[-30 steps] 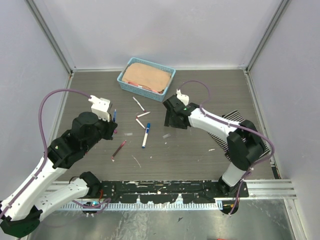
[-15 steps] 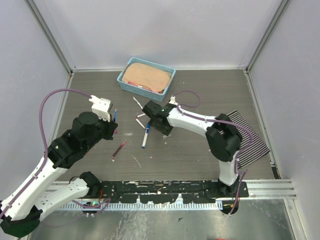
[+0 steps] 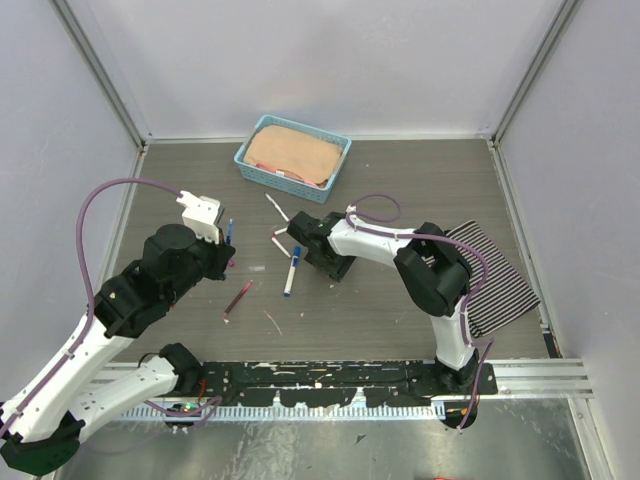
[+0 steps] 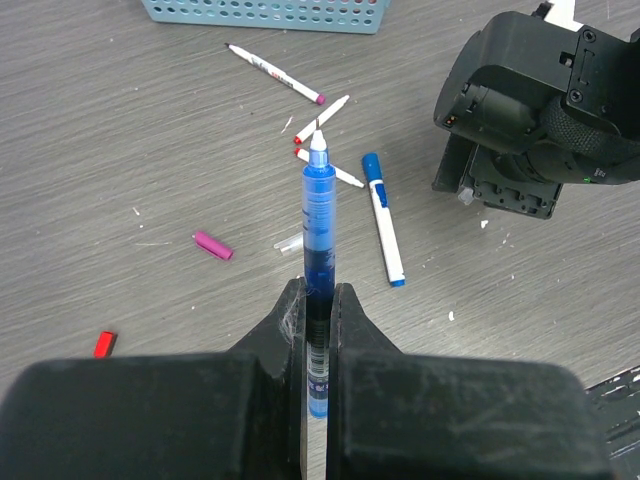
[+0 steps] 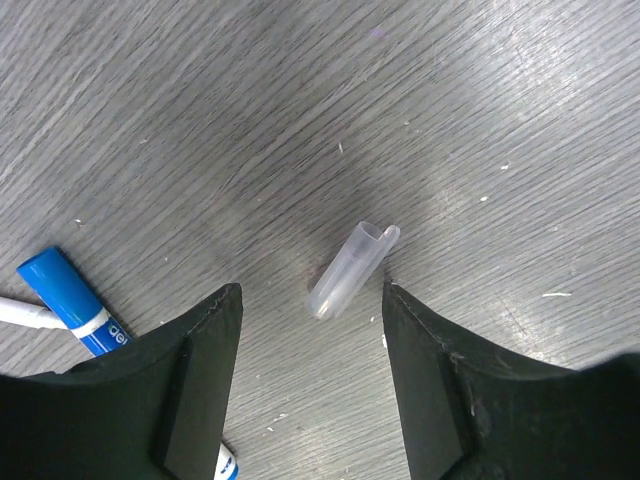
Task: Insert the pens into the pen caps
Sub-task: Adjust the pen cap at the center of the board.
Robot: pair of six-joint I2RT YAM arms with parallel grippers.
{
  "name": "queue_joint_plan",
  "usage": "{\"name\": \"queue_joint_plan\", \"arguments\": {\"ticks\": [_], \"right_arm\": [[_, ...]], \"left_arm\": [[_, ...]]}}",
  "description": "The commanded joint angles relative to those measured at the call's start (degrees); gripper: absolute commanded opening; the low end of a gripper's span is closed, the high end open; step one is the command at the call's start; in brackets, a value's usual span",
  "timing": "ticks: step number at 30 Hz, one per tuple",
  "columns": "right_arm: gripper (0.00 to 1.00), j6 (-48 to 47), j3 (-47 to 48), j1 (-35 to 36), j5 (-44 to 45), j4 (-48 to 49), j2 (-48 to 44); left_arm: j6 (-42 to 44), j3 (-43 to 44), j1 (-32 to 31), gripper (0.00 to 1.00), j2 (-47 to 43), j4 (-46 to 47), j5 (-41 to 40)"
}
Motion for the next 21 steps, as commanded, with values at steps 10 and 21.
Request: {"name": "queue_joint_plan", "arguments": {"ticks": [10, 21], "right_arm": [[0.57, 2.3, 0.4, -0.4, 4.3, -2.8, -0.3], [0.43, 1.7, 0.3, -0.6, 5.7, -4.5, 1.1]], "left_arm": [[0.4, -0.6, 0.1, 0.01, -0.1, 1.7, 0.6], [0.5, -0.7, 0.1, 0.01, -0.2, 1.6, 0.6]]}}
